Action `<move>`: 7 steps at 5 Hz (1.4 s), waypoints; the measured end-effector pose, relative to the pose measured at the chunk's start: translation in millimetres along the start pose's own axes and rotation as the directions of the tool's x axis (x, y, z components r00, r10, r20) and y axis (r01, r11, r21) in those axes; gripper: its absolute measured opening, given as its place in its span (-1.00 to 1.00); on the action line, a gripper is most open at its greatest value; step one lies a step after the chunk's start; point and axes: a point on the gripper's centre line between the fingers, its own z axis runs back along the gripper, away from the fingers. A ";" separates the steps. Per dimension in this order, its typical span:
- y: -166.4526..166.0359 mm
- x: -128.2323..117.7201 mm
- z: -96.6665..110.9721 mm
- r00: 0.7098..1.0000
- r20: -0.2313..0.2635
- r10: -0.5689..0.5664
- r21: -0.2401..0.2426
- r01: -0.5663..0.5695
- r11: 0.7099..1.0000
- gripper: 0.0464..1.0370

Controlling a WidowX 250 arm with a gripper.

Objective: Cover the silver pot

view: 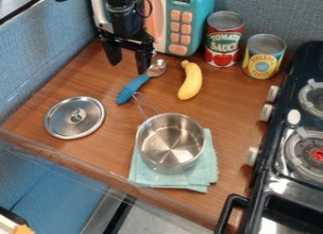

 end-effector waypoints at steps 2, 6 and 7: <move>4.0 -36.1 -22.2 0.997 -0.068 0.021 -0.006 -0.021 1.000 0.93; 52.3 -105.8 -10.0 0.997 -0.028 0.071 0.044 -0.070 0.997 0.92; 52.8 -115.1 -30.2 0.992 -0.098 0.079 0.036 -0.076 0.996 0.81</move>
